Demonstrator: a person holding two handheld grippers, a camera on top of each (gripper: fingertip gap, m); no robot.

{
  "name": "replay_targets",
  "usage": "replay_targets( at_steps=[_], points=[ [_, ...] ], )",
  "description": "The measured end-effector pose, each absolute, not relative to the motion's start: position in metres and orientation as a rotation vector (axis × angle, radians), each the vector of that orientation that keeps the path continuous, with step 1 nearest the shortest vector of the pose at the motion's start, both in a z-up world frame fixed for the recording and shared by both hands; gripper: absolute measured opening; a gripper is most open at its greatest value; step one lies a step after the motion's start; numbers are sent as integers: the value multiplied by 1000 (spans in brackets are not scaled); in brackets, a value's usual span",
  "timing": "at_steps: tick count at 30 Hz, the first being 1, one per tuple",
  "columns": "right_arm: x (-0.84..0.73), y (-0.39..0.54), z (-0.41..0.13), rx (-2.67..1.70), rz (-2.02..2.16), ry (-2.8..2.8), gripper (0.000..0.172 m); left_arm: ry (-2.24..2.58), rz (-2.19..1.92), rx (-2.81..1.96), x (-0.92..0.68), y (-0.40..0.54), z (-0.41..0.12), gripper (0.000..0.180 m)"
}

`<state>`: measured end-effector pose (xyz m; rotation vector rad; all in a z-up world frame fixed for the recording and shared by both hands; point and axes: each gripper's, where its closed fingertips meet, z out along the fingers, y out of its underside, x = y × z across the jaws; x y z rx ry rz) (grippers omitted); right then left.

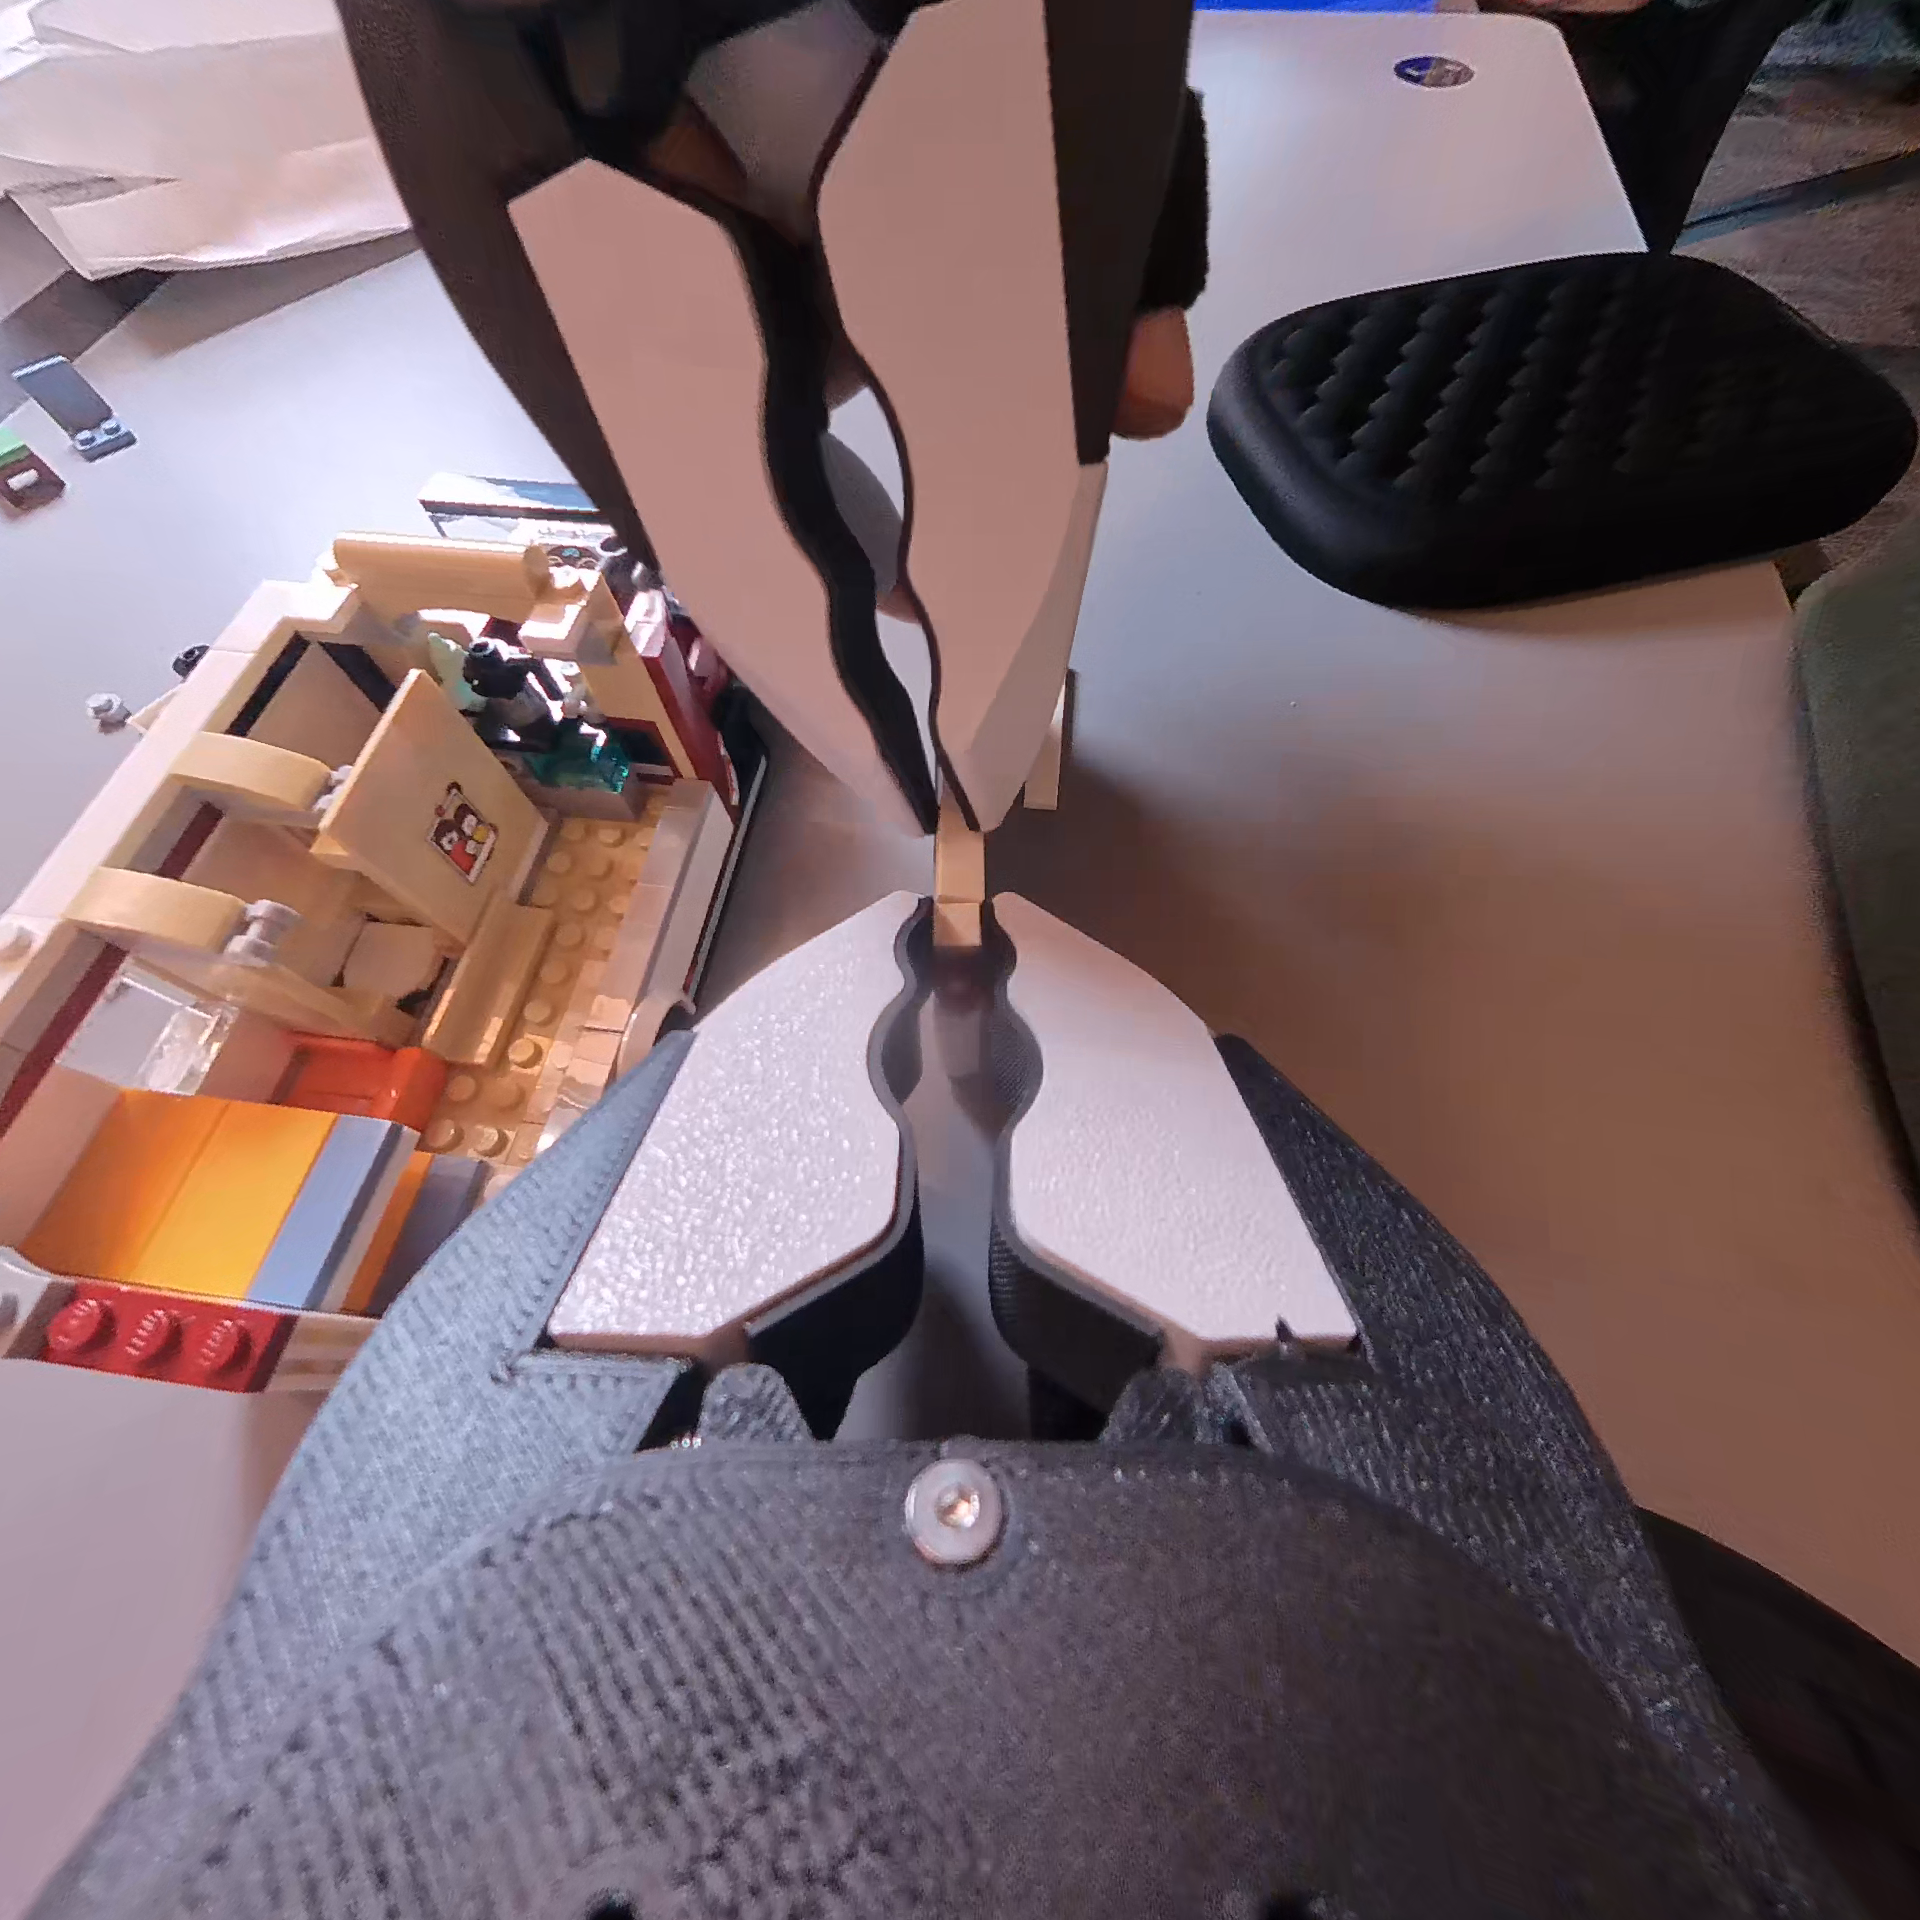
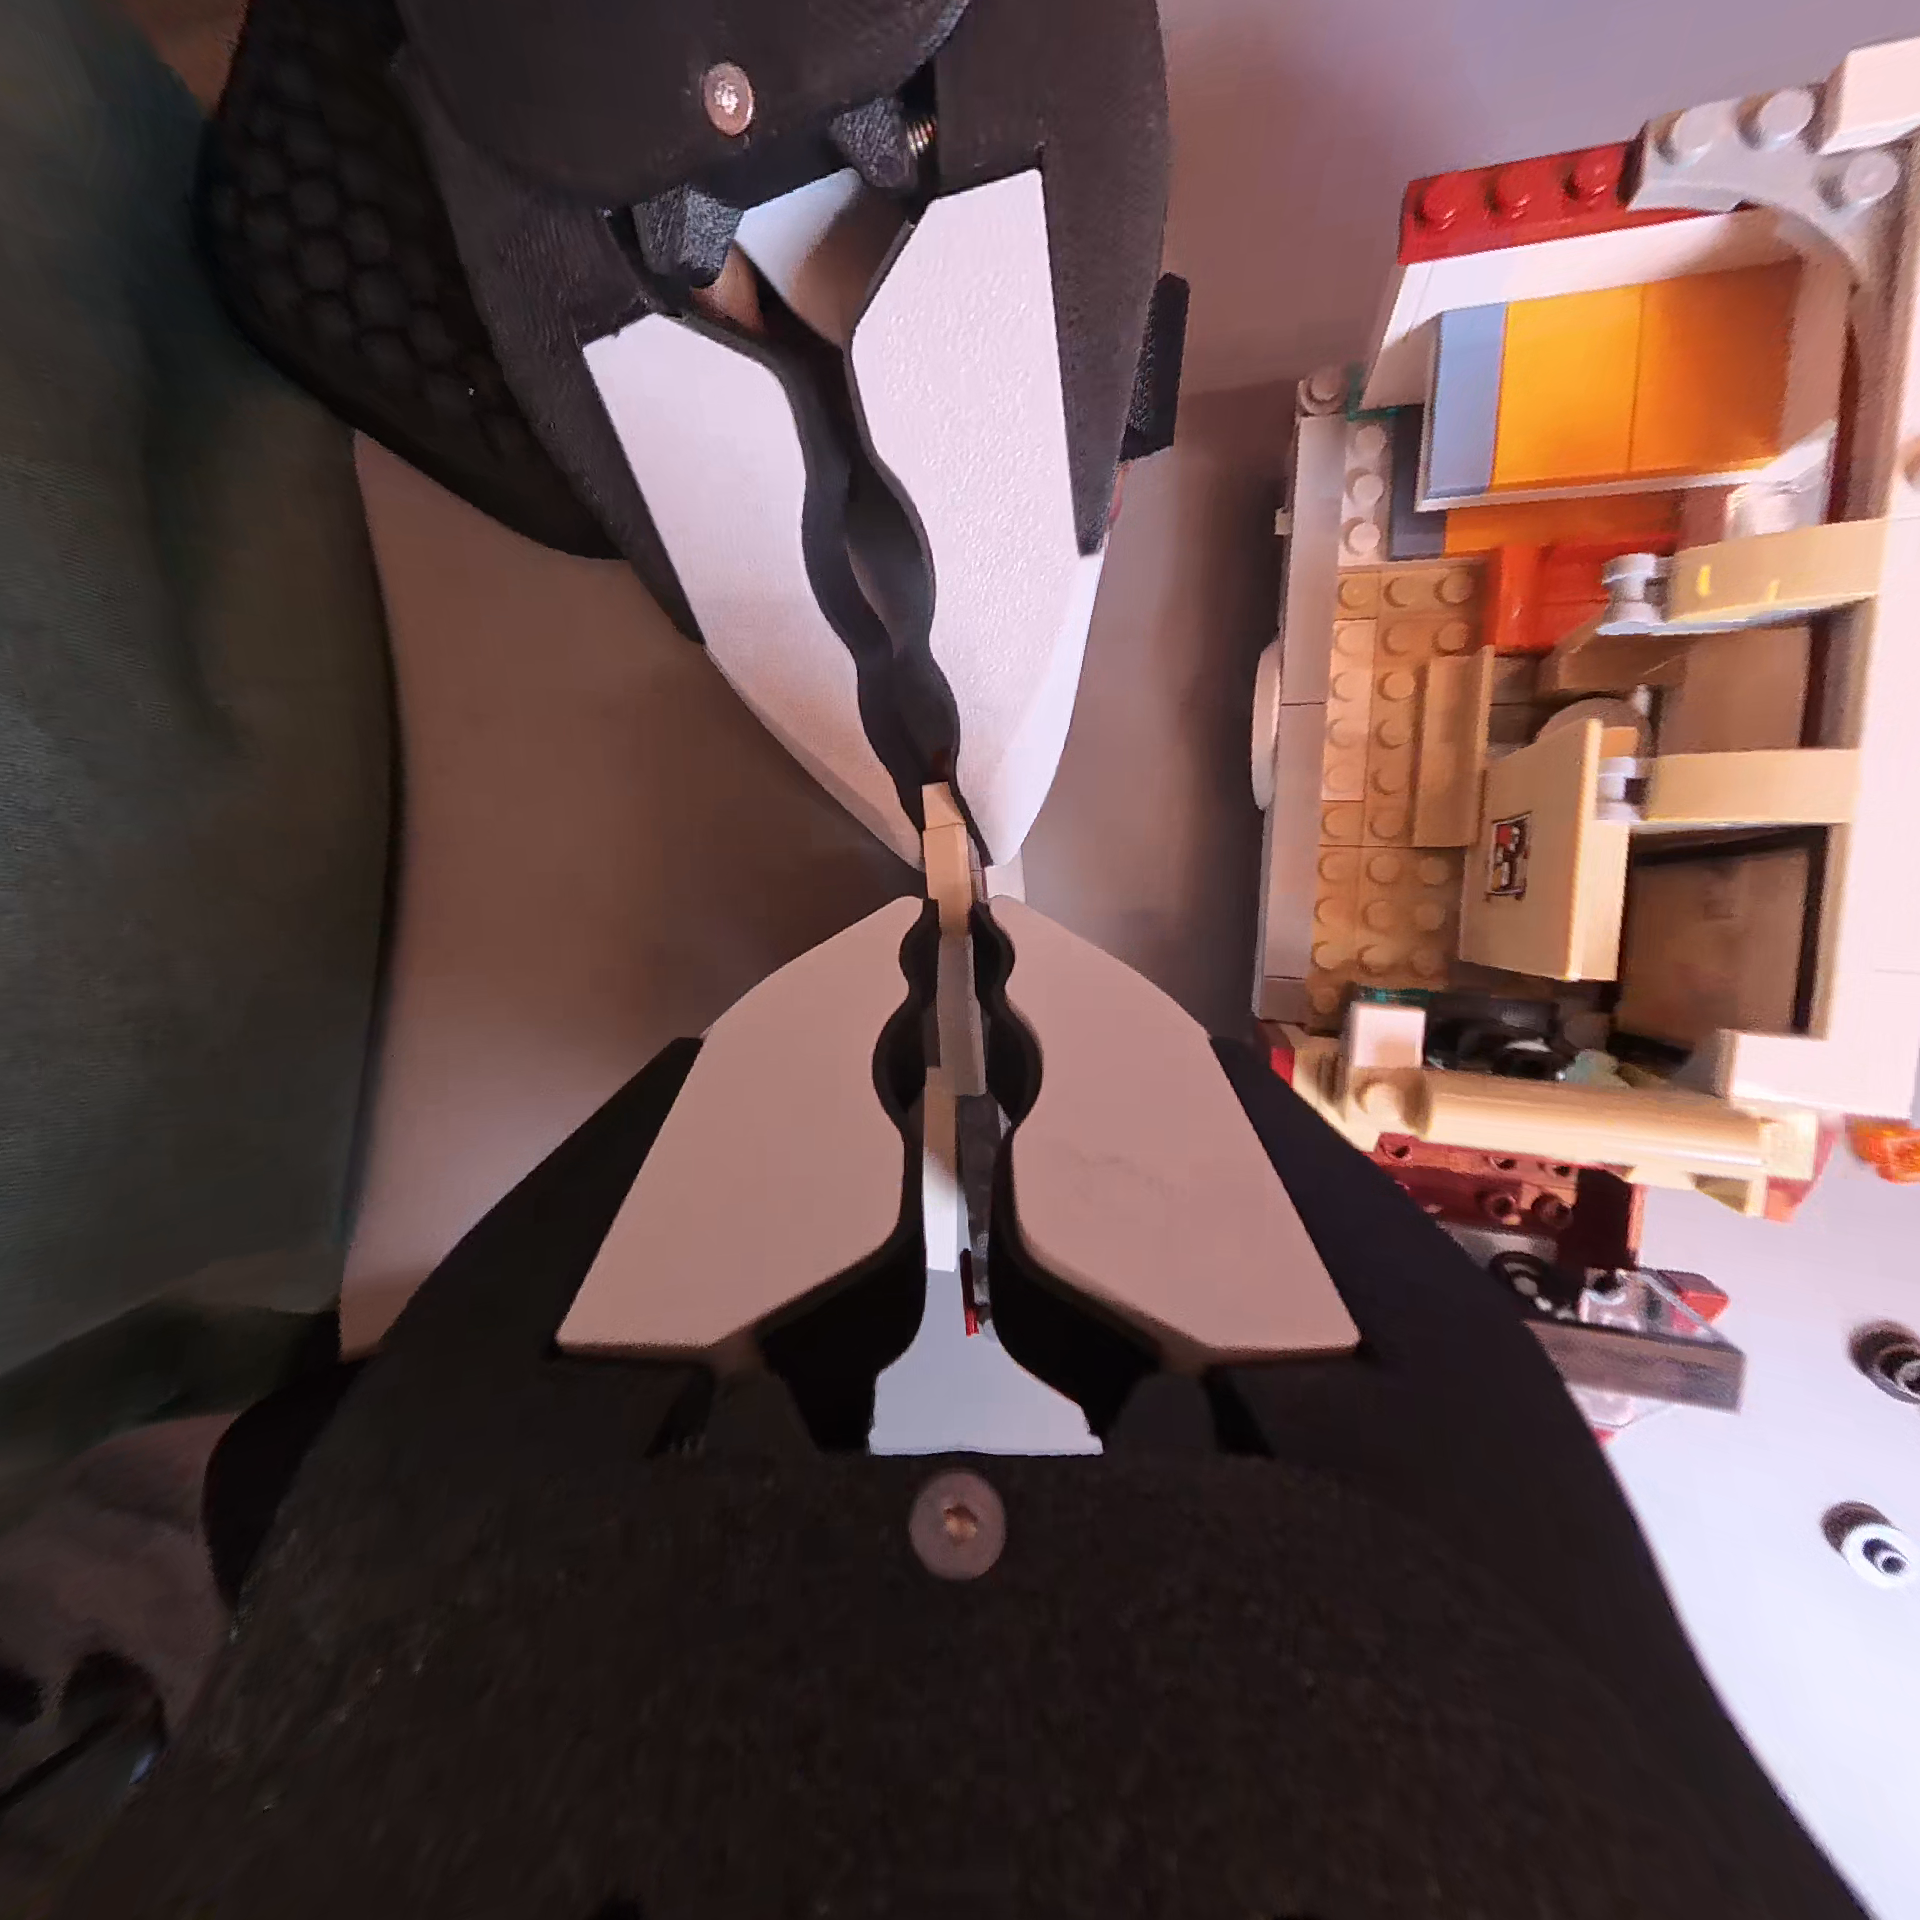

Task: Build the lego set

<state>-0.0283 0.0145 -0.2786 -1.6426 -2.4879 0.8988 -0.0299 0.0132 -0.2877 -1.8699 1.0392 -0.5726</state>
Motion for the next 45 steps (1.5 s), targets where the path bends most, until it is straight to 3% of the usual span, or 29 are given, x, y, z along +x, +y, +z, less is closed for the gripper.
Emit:
replay_targets(
  at_steps=[14, 18, 25, 34, 45],
  points=[
    [-29, 14, -280, -1816, 916, -2550, 6, 1044, -562, -1860, -30, 13, -288, 9],
    [-29, 14, -279, -1786, 917, -2525, 6, 1056, -540, -1824, -28, 12, -285, 18],
    [-29, 14, -279, -1776, 907, -2525, 6, 1027, -553, -1813, -28, 13, -280, 9],
    [-29, 14, -273, -1230, 621, -2473, 8, 959, -647, -1874, -29, 15, -280, 9],
    [-31, 15, -276, -1125, 419, -2381, 1, 931, -686, -1889, -29, 15, -280, 9]
  ],
)
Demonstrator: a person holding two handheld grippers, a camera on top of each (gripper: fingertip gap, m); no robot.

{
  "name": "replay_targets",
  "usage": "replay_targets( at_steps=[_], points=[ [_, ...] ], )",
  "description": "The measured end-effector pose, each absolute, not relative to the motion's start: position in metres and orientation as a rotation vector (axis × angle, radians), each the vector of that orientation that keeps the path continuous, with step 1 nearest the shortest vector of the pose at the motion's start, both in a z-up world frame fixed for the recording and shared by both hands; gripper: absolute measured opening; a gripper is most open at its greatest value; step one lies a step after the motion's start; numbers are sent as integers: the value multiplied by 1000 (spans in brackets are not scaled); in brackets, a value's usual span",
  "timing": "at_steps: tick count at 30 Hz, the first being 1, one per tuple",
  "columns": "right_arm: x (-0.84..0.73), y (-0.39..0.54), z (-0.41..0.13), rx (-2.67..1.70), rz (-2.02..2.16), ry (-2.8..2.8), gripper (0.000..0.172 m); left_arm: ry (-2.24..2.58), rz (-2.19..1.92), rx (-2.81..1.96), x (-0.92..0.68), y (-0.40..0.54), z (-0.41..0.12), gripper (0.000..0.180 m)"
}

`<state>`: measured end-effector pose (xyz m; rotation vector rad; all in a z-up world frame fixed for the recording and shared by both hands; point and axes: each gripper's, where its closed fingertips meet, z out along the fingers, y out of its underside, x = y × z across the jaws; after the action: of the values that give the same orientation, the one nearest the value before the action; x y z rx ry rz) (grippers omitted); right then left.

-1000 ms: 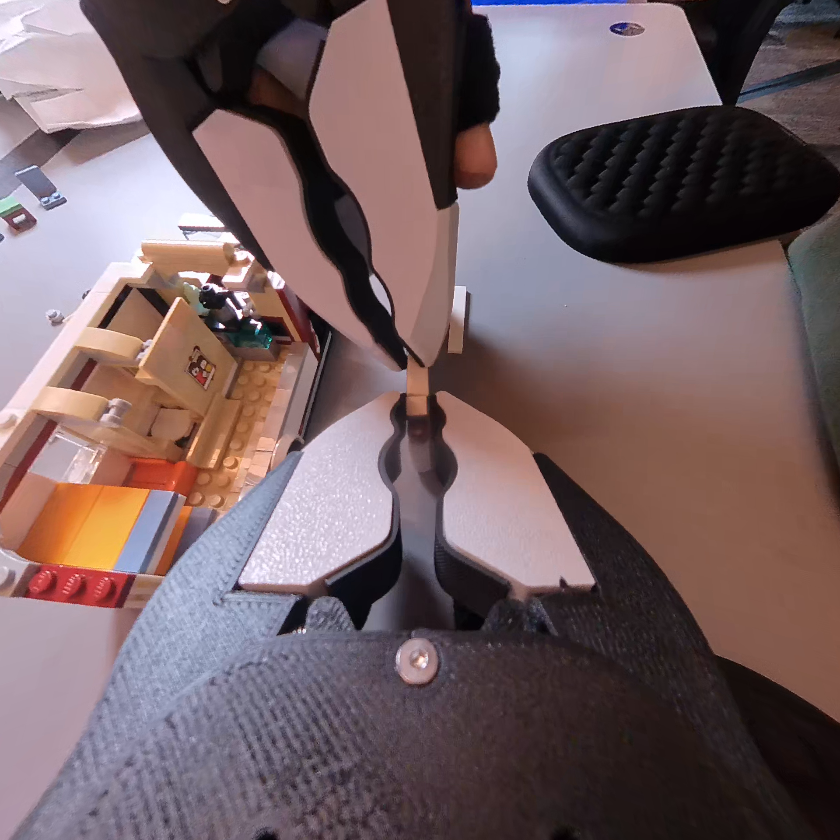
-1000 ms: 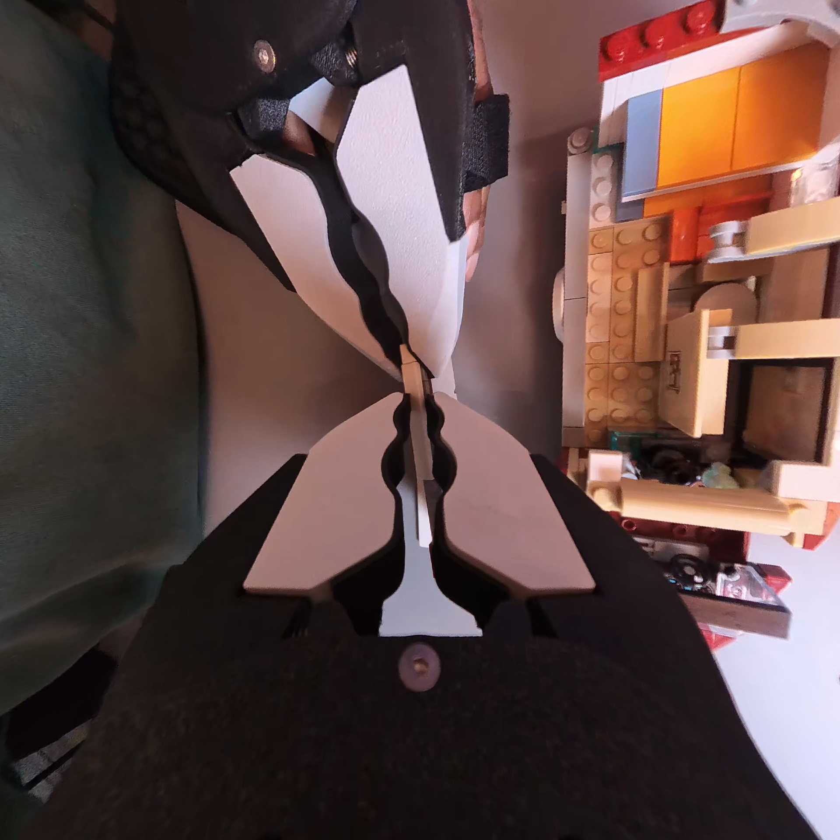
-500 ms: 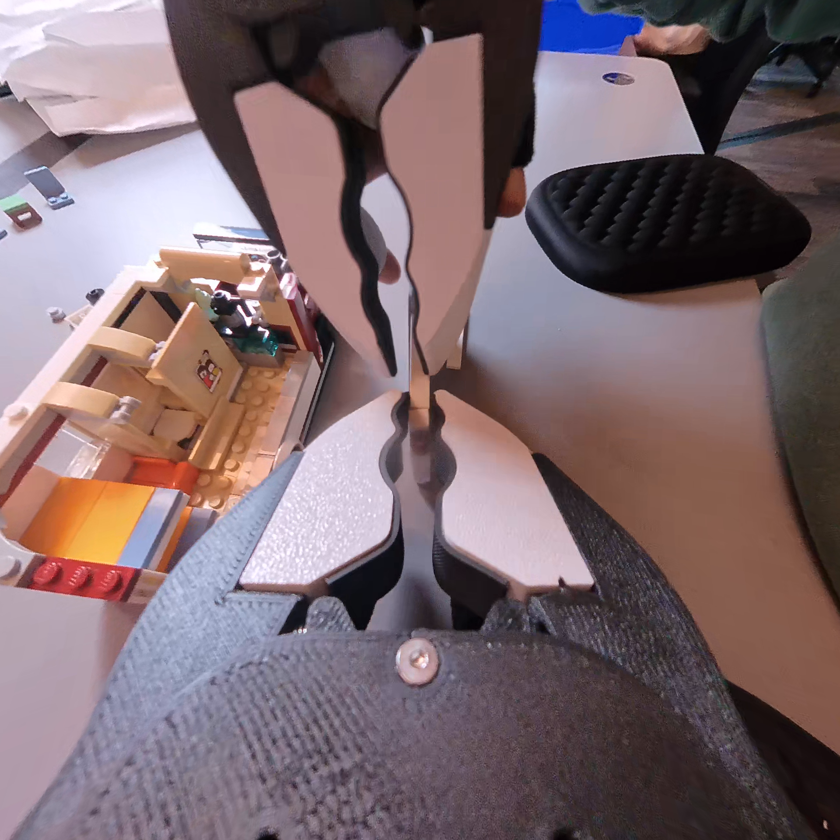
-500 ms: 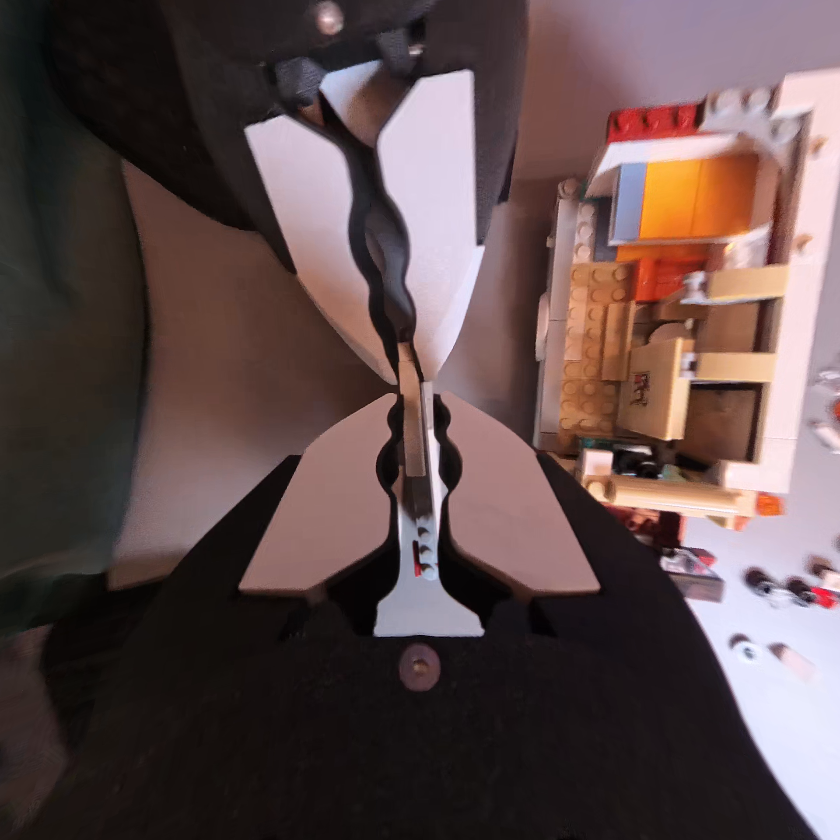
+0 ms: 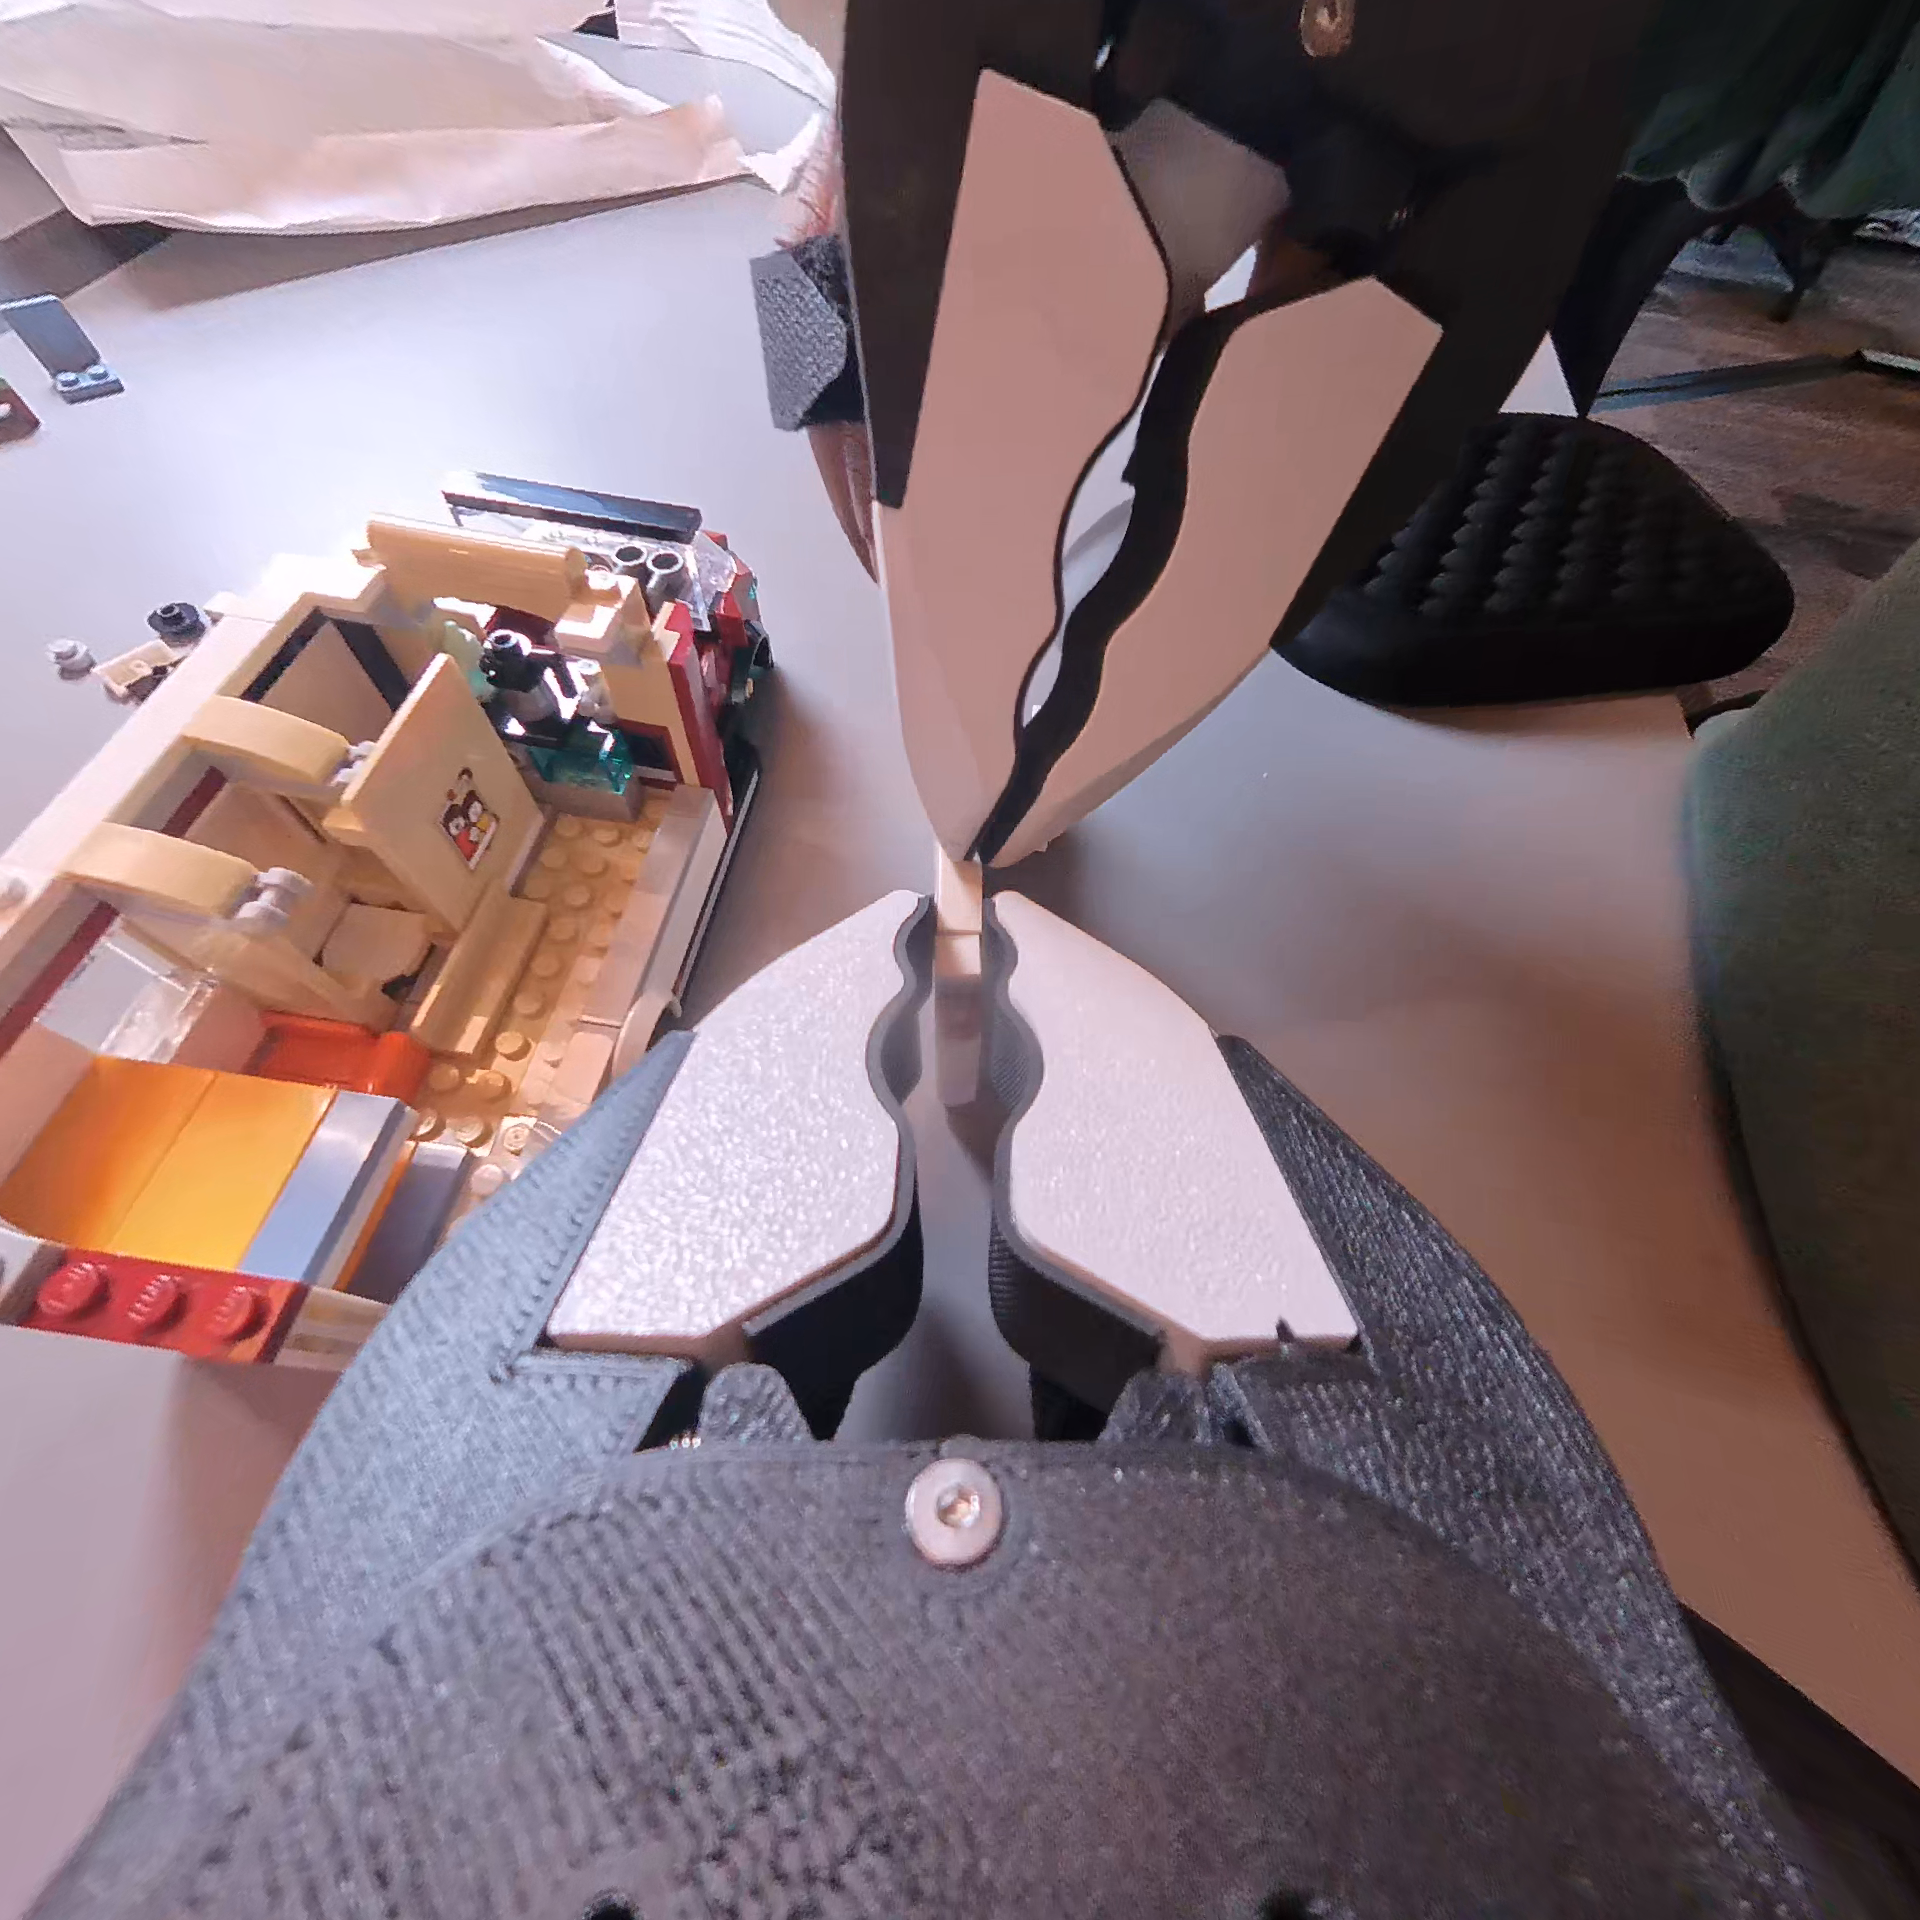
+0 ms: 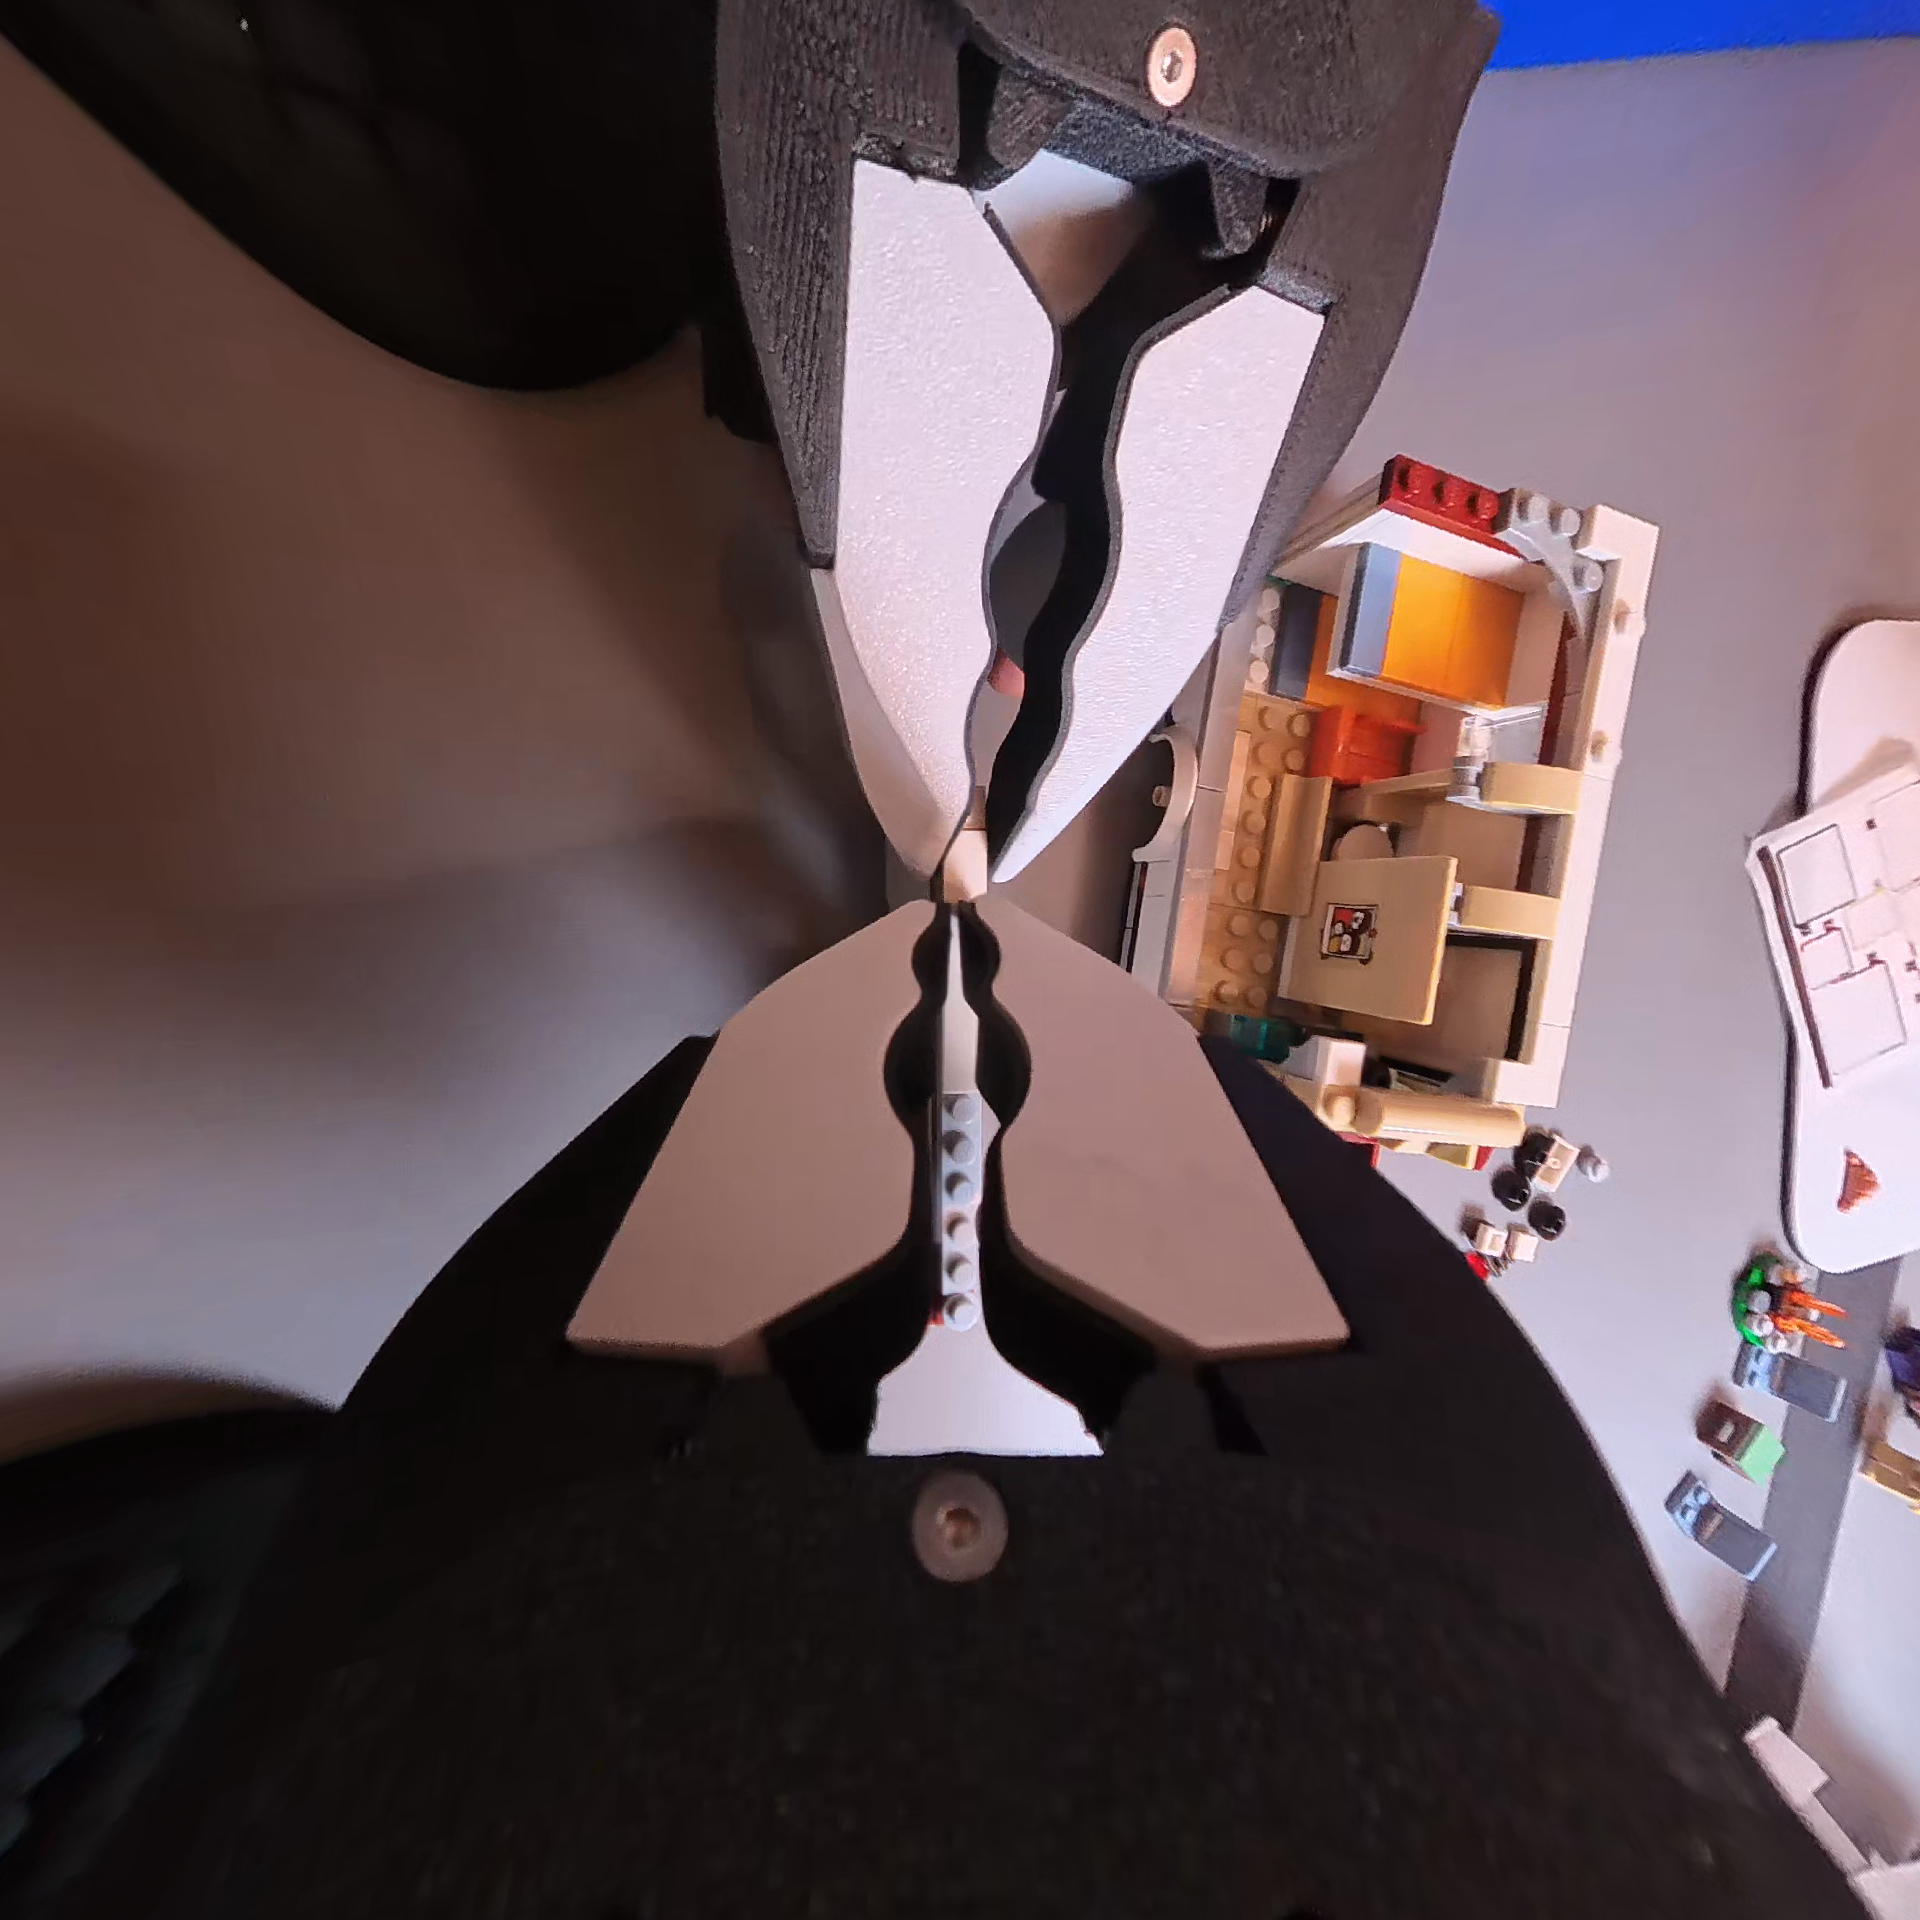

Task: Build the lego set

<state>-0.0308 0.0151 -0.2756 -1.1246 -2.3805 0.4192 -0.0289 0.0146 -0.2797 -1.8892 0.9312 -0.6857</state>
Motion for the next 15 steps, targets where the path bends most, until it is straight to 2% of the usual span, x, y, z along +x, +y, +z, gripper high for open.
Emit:
replay_targets(
  at_steps=[3, 5, 8, 10, 15],
  points=[
    [-24, 7, -286, -1167, 445, -2436, 0, 939, -678, -1886, -29, 14, -280, 9],
    [-14, 17, -313, -1160, 250, -2515, 0, 933, -634, -1900, -33, 17, -282, 10],
    [-22, -2, -284, -1167, 510, -2434, 1, 930, -649, -1910, -33, 16, -284, 9],
    [-28, 5, -262, -1113, 495, -2361, 4, 937, -641, -1907, -33, 16, -284, 9],
    [-23, 17, -269, -1059, 412, -2333, 23, 957, -642, -1902, -30, 13, -282, 9]
  ],
)
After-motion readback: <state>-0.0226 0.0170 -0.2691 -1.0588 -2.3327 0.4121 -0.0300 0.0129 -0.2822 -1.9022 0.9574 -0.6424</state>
